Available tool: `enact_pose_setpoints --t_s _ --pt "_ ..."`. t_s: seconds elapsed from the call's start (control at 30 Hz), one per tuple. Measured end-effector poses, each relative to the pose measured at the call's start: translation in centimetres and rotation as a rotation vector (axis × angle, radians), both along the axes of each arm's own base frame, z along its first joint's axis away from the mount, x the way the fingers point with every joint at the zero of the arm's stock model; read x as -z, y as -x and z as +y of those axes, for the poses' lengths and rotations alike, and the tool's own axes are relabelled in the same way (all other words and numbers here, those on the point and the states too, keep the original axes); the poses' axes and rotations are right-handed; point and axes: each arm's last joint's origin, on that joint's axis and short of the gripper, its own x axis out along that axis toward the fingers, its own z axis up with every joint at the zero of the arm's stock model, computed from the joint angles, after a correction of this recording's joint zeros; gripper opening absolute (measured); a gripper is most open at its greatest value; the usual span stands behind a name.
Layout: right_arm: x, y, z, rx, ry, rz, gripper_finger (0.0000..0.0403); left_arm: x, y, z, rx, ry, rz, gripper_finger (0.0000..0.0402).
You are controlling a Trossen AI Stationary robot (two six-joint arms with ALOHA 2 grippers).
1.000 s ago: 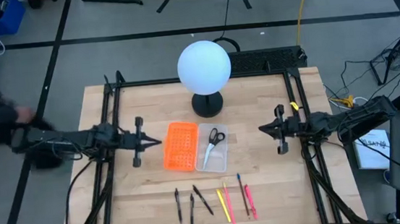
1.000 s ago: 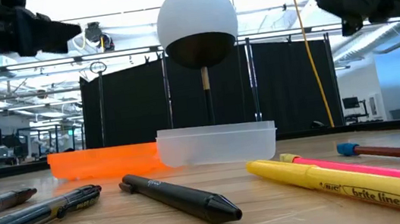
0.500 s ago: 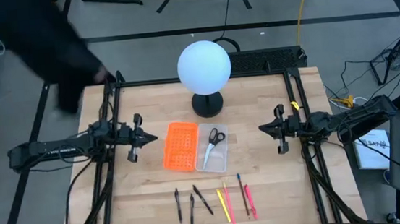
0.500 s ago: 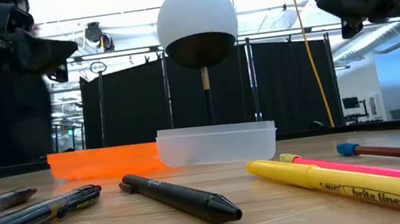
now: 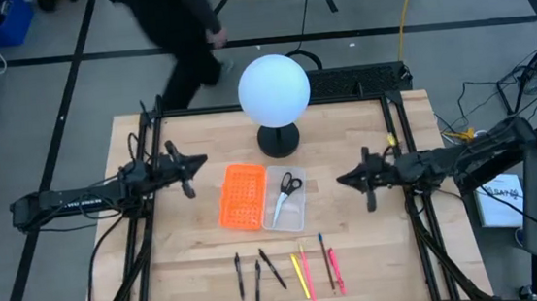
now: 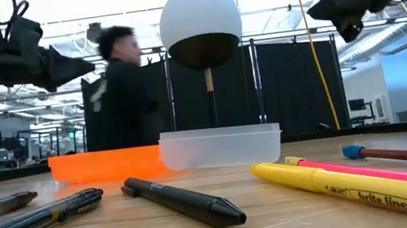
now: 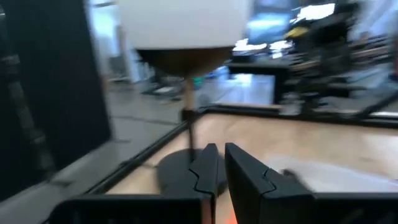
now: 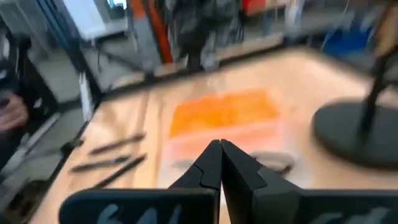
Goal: Pick & place school supplies into a supply box
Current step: Put the pink pen into the supply box
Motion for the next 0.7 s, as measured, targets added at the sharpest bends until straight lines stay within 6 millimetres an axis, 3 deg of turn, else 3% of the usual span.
enact_pose_setpoints --t_s 0.17,0.3,0.53,0.7 --pt "-3.8 -5.0 4.0 -0.103 -0.109 0.179 0.0 0.6 0.0 0.2 -0.056 0.014 0.059 0.0041" --pt "-5.1 -8.9 7.8 -0.068 -0.208 0.459 0.0 1.1 0.1 0.1 -0.056 0.036 0.112 0.0041" --pt "-5.5 -15.1 14.8 -0.017 -0.499 0.774 0.0 1.2 0.1 0.1 -0.055 0.053 0.109 0.0042" --pt "-4.7 -16.9 18.2 0.077 -0.646 0.847 0.0 1.3 0.1 0.1 -0.054 0.061 0.12 0.0042"
